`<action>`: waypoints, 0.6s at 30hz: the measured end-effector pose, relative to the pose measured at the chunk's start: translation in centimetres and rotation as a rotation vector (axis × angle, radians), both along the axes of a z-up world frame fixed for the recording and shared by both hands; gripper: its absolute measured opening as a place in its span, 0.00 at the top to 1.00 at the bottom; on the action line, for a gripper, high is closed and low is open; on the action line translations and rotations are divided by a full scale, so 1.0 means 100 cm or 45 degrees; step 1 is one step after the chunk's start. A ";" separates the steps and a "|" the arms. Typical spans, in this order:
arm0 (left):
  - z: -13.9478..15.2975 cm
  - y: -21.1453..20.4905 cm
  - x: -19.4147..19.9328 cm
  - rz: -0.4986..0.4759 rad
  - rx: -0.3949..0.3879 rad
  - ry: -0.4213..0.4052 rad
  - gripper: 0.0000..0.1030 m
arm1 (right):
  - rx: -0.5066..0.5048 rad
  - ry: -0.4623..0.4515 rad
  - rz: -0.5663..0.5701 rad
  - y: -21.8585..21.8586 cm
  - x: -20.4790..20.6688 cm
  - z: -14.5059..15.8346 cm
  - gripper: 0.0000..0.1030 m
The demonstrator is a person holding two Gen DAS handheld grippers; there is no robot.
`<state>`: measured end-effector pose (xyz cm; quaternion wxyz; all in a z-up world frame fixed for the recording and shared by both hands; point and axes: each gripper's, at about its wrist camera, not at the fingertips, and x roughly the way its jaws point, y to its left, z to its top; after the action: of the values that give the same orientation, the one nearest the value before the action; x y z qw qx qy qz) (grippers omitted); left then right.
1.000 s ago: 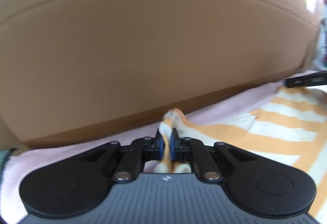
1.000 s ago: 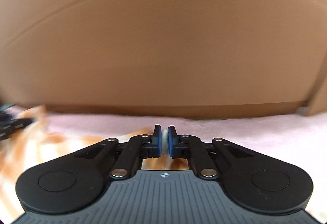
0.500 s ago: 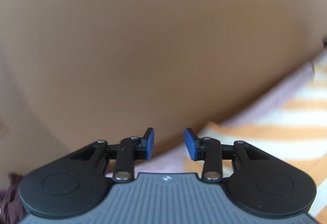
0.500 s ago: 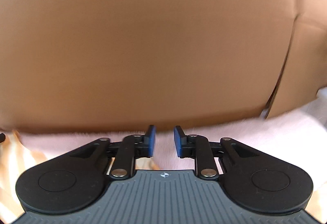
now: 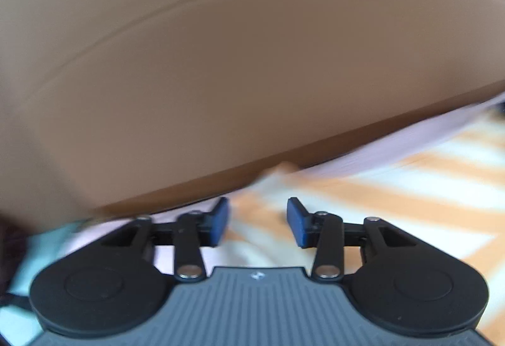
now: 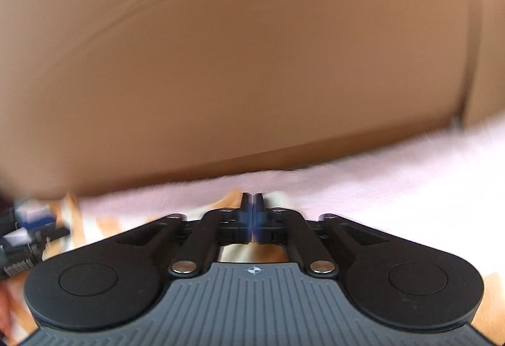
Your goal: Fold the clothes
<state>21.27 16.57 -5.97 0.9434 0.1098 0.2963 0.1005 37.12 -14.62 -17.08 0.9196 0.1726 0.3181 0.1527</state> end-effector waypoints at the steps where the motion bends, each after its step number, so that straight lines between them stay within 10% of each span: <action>1: 0.003 0.008 -0.001 -0.009 -0.062 0.004 0.49 | 0.054 0.017 -0.016 -0.005 0.002 -0.001 1.00; 9: 0.006 -0.004 -0.006 0.035 0.130 -0.002 0.34 | 0.125 0.061 0.288 0.029 -0.033 0.019 0.74; 13: 0.015 0.025 -0.009 0.028 -0.090 0.009 0.33 | 0.049 0.051 0.138 0.019 -0.041 0.004 1.00; 18: 0.022 0.067 -0.009 0.076 -0.396 0.034 0.19 | 0.023 -0.056 -0.113 -0.006 -0.044 0.002 0.87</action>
<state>20.40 23.31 -3.82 0.9416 -0.0451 0.3239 0.0799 32.68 -15.22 -16.91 0.9306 0.1916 0.2885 0.1184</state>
